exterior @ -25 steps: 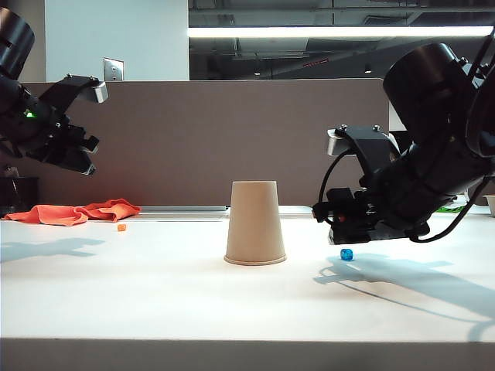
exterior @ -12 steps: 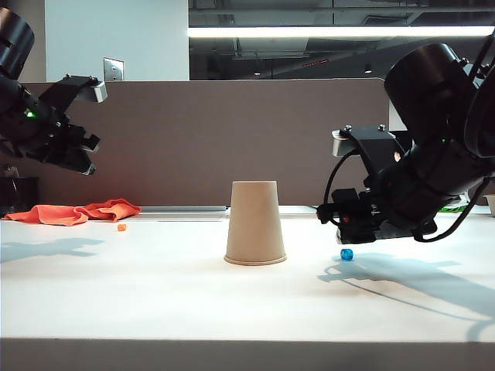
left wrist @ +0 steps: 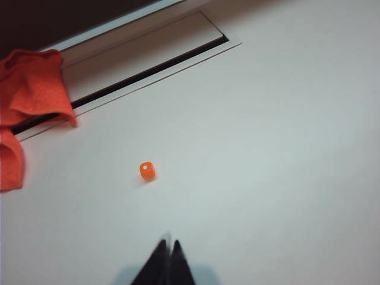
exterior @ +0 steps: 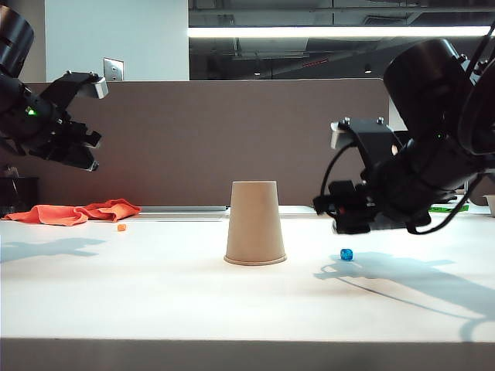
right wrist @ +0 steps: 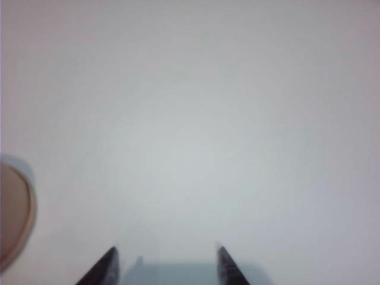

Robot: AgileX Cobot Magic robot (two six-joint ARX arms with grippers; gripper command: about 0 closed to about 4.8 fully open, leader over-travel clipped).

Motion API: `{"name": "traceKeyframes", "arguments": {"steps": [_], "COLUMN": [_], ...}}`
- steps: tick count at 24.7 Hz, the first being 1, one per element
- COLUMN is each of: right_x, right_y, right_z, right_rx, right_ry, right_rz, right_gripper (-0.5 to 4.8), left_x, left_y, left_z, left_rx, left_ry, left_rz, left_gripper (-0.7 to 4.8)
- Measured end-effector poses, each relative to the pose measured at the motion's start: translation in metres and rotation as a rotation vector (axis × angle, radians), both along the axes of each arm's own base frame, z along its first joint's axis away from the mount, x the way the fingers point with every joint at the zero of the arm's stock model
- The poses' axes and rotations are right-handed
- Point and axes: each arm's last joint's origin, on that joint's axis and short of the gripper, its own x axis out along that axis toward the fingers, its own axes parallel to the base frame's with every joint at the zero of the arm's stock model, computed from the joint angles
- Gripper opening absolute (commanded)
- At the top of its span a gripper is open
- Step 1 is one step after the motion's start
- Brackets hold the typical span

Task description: Throw the dice onto the paper cup, compare its value with the values of the other dice on the table, place the die with the higher value on the paper cup, and take no action if both dice have the same value.

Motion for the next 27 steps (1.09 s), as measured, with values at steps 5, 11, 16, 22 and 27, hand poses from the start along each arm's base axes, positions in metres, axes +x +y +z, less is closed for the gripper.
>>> {"name": "traceKeyframes", "arguments": {"steps": [5, 11, 16, 22, 27], "right_x": [0.002, 0.001, 0.002, -0.003, -0.004], "right_y": [0.002, 0.003, 0.002, -0.001, -0.001], "right_z": [0.005, 0.005, 0.006, -0.005, -0.008], "right_rx": [0.040, 0.091, 0.097, 0.034, 0.022], "right_ry": [-0.039, -0.022, -0.037, 0.080, 0.108], "right_rz": [0.014, 0.030, 0.002, -0.008, -0.005], "right_gripper": [2.11, 2.11, 2.11, 2.11, 2.11], "left_x": [0.000, 0.000, 0.000, 0.000, 0.000], "left_y": [0.000, 0.000, 0.000, 0.000, 0.000], "left_z": [0.000, 0.000, -0.001, 0.000, 0.000], "left_rx": [0.000, -0.001, -0.001, -0.001, -0.001], "left_ry": [-0.005, 0.000, 0.006, 0.006, -0.004], "left_rz": [0.000, -0.001, -0.002, -0.002, -0.002], "left_gripper": [-0.05, -0.05, -0.05, -0.05, -0.05]}}
